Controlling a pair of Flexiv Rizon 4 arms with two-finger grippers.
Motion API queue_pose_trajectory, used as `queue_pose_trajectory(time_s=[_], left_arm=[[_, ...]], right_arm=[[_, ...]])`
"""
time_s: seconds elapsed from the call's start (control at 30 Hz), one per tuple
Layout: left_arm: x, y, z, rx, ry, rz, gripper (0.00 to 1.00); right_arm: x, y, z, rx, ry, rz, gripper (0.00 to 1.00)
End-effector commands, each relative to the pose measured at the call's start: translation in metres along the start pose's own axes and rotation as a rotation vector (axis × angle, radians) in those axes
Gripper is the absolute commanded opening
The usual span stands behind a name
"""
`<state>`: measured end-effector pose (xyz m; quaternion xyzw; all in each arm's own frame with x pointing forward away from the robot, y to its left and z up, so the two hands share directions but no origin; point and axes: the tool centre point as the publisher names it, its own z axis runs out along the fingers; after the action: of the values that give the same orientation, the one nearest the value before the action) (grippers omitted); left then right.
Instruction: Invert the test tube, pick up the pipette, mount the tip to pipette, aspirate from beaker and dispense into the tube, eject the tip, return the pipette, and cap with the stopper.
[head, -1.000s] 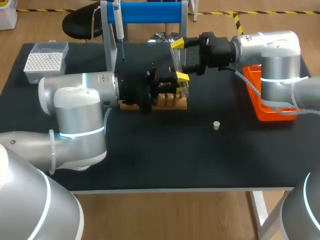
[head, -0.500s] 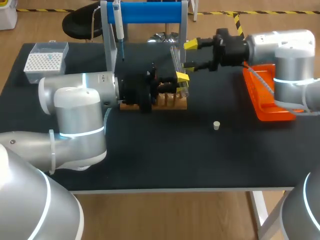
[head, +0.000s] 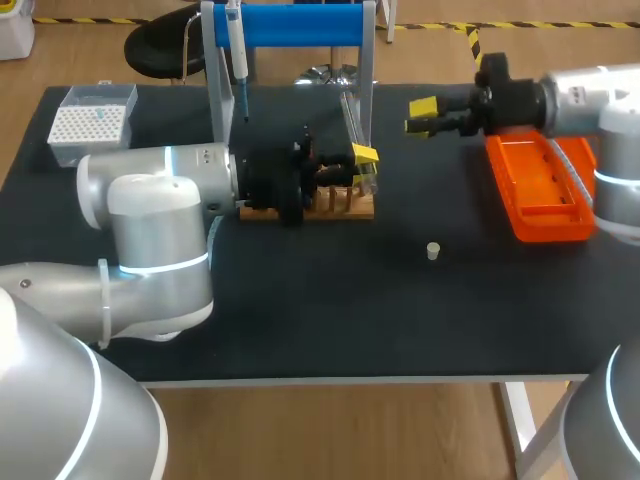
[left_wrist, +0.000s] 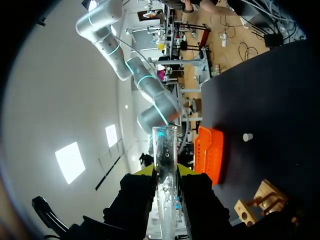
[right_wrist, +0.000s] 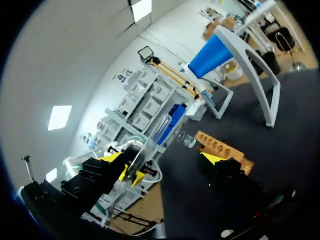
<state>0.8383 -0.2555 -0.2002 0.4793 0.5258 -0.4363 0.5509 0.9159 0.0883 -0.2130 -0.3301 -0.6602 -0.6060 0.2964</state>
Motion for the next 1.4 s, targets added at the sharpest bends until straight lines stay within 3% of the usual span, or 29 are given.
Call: queue_pose_trajectory(time_s=[0.03,0.43,0.63,0.67,0.77,0.8,1.17,1.23,1.4], left_arm=[[0.0,-0.001,0.001,-0.004,-0.001,0.003,0.0],[0.0,-0.001,0.001,-0.004,-0.001,0.003,0.0],[-0.019,0.011,-0.02,0.046,0.04,-0.293,0.0],[-0.022,0.012,-0.022,0.035,0.087,-0.363,0.0],[-0.032,0.019,-0.023,0.075,0.11,-0.621,0.0],[-0.04,0.02,-0.021,0.084,0.143,-0.619,0.0],[-0.04,0.02,-0.021,0.084,0.143,-0.619,0.0],[-0.043,0.034,-0.029,0.145,0.139,-0.74,0.0],[-0.053,0.058,-0.039,0.186,0.175,-1.018,0.0]], right_arm=[[0.005,-0.01,-0.004,-0.082,-0.025,-0.096,1.0],[0.005,-0.01,-0.004,-0.082,-0.025,-0.096,1.0],[0.005,-0.01,-0.004,-0.082,-0.025,-0.096,1.0],[0.005,-0.01,-0.004,-0.082,-0.025,-0.096,1.0],[0.005,-0.01,-0.004,-0.082,-0.025,-0.096,1.0],[0.005,-0.01,-0.004,-0.082,-0.025,-0.096,1.0],[0.005,-0.01,-0.004,-0.082,-0.025,-0.096,1.0],[0.005,-0.01,-0.004,-0.082,-0.025,-0.096,1.0],[0.005,-0.01,-0.004,-0.082,-0.025,-0.096,1.0]])
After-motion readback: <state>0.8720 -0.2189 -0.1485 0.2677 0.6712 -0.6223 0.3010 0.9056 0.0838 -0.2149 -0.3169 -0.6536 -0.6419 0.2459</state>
